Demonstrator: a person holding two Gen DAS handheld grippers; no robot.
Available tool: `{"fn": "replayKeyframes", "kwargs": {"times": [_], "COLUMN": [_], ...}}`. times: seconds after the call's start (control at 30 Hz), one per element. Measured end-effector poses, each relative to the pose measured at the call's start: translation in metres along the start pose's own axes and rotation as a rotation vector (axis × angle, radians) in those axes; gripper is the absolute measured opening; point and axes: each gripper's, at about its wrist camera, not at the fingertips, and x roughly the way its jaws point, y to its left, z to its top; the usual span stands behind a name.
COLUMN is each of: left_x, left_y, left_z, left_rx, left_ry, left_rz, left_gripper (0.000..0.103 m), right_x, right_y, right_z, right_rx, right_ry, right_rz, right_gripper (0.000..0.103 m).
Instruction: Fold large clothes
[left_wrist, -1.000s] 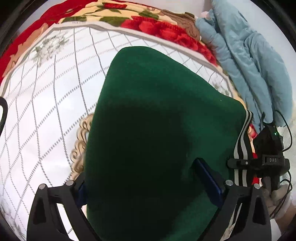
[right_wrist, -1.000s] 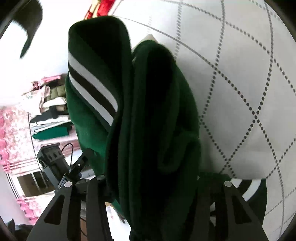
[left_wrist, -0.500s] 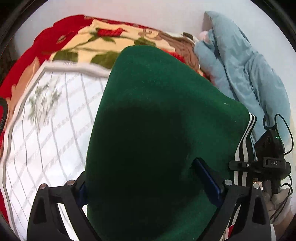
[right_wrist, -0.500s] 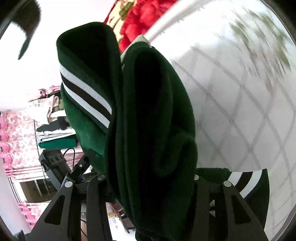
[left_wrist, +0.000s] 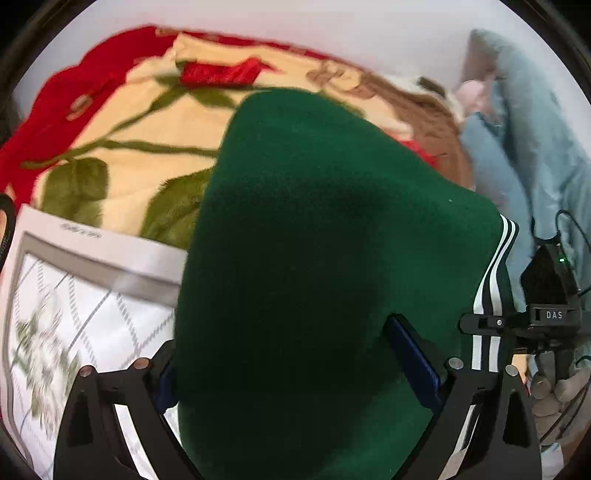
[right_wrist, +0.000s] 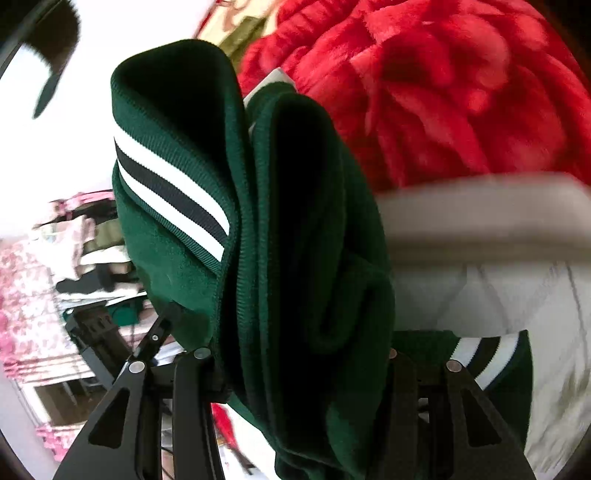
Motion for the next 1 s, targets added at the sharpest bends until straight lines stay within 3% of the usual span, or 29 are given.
{"fn": "replayKeyframes", "kwargs": {"times": [0.1, 0.2, 0.27, 0.4, 0.6, 0.8, 1.0], "left_x": [0.027, 0.025, 0.011, -0.026, -0.088, -0.180, -0.279], "left_y": [0.003, 0.001, -0.001, -0.007, -0.032, -0.074, -0.112], "left_z": [0.007, 0.003, -0.003, -0.026, -0.064, -0.102, -0.136], "left_rx": [0.037, 0.072, 0.075, 0.086, 0.093, 0.098, 0.109], "left_ry": [0.051, 0.067, 0.044, -0.034, -0.108, -0.168, -0.223], "left_rz": [0.038, 0.049, 0.077, 0.207, 0.327, 0.348, 0.348], "left_gripper": [0.098, 0.100, 0.099, 0.101, 0.102, 0.102, 0.102], "right_x": [0.012, 0.009, 0.001, -0.020, -0.035, -0.087, -0.149], "right_y": [-0.012, -0.026, -0.018, 0.017, 0.065, 0.089, 0.167], "right_z": [0.024, 0.026, 0.018, -0.027, -0.121, -0.211, -0.315], "right_rx": [0.036, 0.046, -0.005, -0.117, -0.254, -0.270, -0.313], "right_ry": [-0.006, -0.009, -0.040, -0.159, -0.291, -0.416, -0.539], "right_rz": [-0.057, -0.118, -0.222, -0.506, -0.833, -0.877, -0.902], "right_gripper": [0.053, 0.074, 0.086, 0.103, 0.103, 0.103, 0.103]}}
